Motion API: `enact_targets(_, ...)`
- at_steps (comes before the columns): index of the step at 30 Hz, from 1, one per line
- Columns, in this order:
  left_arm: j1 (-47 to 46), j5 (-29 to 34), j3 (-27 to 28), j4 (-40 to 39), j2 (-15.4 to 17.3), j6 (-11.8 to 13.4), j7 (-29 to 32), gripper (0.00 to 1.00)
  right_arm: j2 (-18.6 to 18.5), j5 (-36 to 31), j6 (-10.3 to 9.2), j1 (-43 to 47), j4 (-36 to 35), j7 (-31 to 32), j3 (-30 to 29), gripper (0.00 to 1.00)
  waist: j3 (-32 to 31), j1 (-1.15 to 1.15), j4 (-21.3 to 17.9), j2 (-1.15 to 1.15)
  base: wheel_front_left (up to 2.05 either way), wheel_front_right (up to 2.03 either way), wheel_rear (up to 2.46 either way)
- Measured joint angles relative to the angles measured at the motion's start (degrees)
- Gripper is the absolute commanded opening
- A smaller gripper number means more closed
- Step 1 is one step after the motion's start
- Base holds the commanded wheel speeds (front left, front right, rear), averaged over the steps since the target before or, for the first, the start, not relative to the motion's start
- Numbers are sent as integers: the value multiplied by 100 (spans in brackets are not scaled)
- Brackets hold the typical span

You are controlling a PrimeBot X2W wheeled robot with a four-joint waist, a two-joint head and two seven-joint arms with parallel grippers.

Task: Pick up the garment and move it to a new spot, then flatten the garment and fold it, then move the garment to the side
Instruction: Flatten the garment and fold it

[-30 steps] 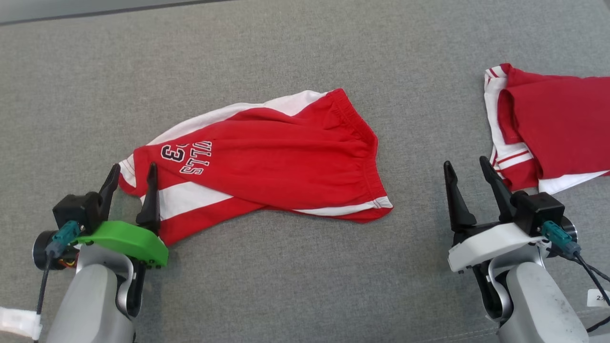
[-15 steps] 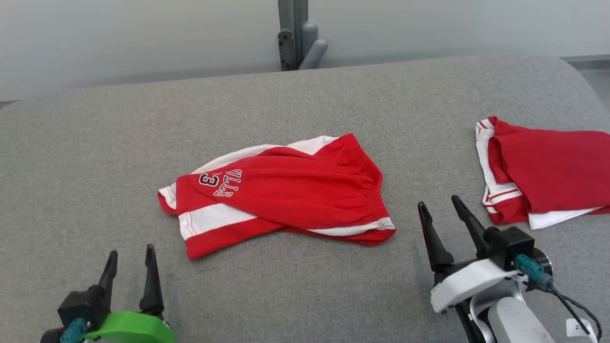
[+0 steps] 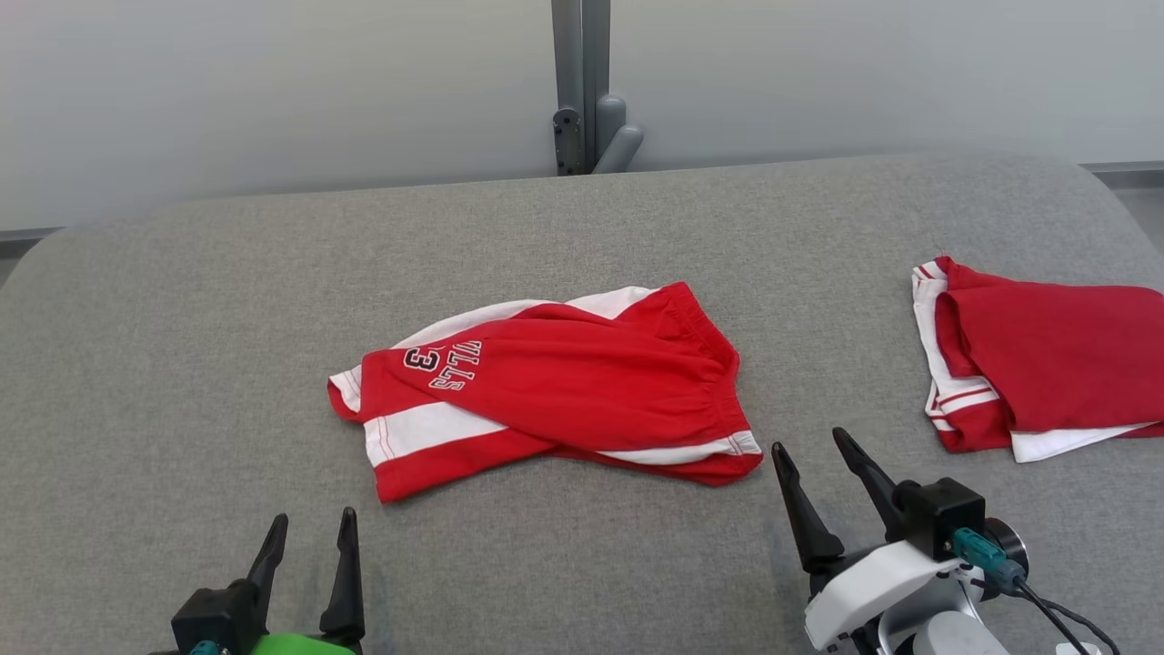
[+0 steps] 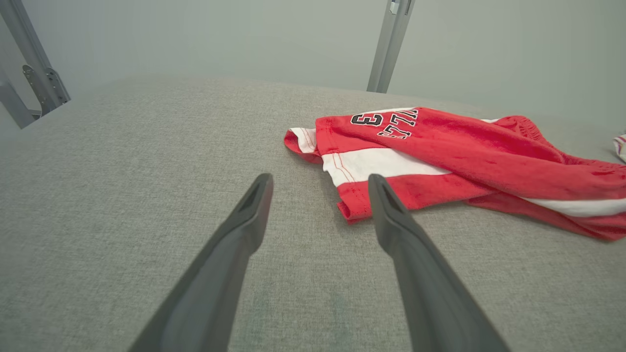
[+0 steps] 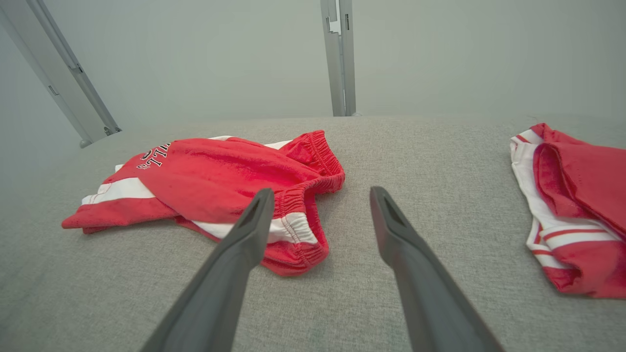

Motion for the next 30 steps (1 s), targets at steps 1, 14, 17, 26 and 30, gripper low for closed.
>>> enact_targets(1,-6,-11,-33,1,-5,-1,0,100,-8,0,0,-9,19,0,16,100,18,0,1,0,0,0,0)
enact_targets(14,-479,-280,-586,119,-9,-10,0,100,-245,83,0,-464,546,0,409,100,583,0,164,0,0,0,0)
enact_targets(17,-487,-305,-646,182,-9,-10,0,100,-331,148,0,-508,566,0,474,100,695,0,235,0,0,0,0)
enact_targets(26,-611,-330,-757,214,-10,-10,0,100,-399,230,0,-706,605,0,730,68,803,0,269,0,0,0,0)
enact_targets(30,-684,-331,-827,231,-10,-10,0,100,-459,269,0,-849,730,0,777,49,875,0,324,0,0,0,0)
